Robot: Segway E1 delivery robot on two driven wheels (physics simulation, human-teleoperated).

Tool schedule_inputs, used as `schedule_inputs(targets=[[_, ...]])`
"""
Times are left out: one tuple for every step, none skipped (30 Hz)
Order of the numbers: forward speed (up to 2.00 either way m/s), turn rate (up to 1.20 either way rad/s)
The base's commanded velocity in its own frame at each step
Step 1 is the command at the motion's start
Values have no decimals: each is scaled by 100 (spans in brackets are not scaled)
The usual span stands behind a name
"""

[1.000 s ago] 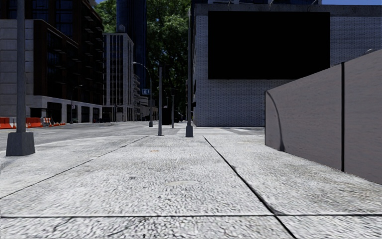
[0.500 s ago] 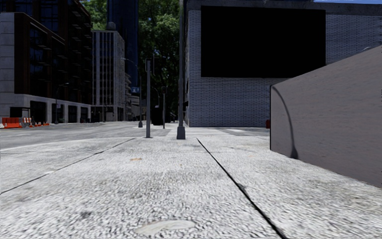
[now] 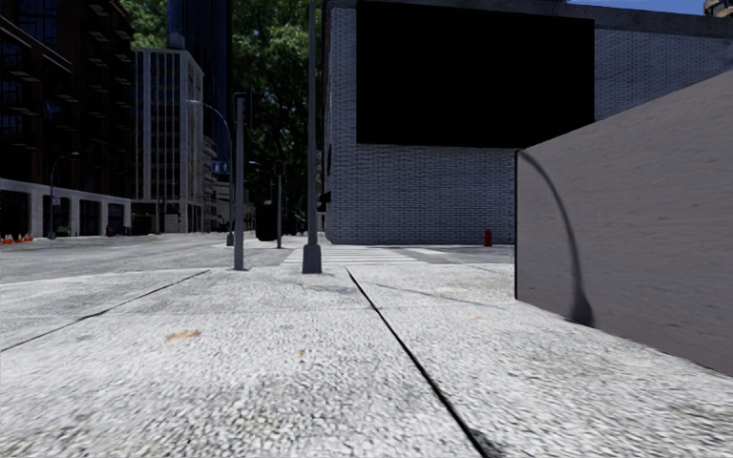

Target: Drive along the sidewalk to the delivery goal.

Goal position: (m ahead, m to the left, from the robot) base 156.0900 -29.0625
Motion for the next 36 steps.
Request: schedule_inputs(targets=[[192,-29],[192,-7],[192,0],[192,0],[192,0],[192,0],[192,0],[192,0],[192,0],[192,0],[192,0],[192,0],[192,0],[192,0],[192,0],[192,0],[192,0],[192,0],[192,0],[192,0],[192,0],[192,0],[192,0],[192,0],[192,0],[192,0],[192,0],[192,0],[192,0],[192,0],[192,0],[192,0],[192,0],[192,0],[192,0],[192,0]])
